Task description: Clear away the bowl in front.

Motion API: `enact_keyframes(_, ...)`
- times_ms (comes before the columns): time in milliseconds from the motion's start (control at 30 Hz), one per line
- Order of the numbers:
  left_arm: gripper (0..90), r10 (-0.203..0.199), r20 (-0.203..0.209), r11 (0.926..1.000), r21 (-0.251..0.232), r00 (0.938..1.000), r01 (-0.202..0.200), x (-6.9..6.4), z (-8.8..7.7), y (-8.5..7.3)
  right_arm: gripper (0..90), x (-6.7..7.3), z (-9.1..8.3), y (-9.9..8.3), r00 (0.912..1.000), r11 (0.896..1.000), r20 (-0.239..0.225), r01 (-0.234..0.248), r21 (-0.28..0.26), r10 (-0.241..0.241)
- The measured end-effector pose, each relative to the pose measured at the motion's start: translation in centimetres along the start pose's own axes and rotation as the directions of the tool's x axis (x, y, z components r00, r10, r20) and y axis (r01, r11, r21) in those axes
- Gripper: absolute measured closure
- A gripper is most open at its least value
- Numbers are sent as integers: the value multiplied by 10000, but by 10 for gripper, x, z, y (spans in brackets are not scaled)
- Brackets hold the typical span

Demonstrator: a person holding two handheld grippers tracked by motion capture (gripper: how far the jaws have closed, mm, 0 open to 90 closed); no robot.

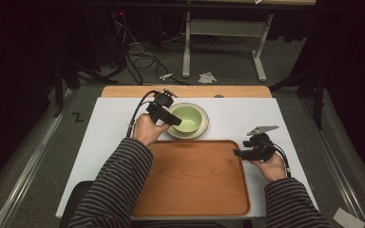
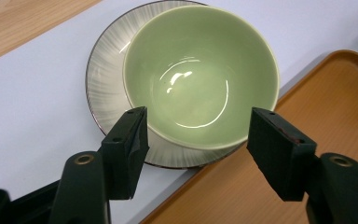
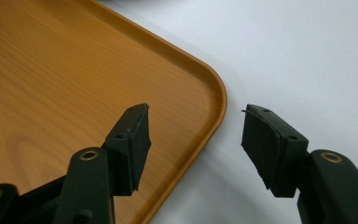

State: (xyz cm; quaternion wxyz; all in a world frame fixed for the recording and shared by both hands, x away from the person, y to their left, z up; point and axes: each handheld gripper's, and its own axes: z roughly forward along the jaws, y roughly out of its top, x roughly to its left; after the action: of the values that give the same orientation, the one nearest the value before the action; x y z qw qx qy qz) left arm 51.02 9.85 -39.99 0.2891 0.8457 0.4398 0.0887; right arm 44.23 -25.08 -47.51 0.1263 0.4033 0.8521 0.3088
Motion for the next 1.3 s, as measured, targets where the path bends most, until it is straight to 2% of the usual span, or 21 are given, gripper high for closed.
enact_keyframes(200,381,53,-116,9998,175,9999,-51,2,7,5,431,1,-1,0,9999,10000,-100,13,-54,-13)
enact_keyframes(400,374,-117,-324,9989,459,9994,132,10,18,13,432,2,-2,1,9996,9994,-90,253,-226,-255)
enact_keyframes(567,375,-229,-408,9967,774,9989,260,13,26,18,432,3,-2,1,9997,9995,-104,219,-224,-222)
enact_keyframes(767,388,-523,-550,9904,1250,9971,588,20,41,22,436,3,-2,0,9998,9998,-49,174,-105,-174)
enact_keyframes(1000,416,-994,-629,9845,1388,9931,1074,28,48,23,437,4,-2,0,9997,9997,-69,220,-115,-221)
enact_keyframes(1200,501,-1065,-717,9803,1590,9917,1168,29,55,23,437,4,-1,0,9996,9996,-40,278,-103,-278)
enact_keyframes(1300,529,-1159,-745,9758,1774,9905,1276,29,61,22,437,5,-1,0,9995,9995,0,305,-36,-305)
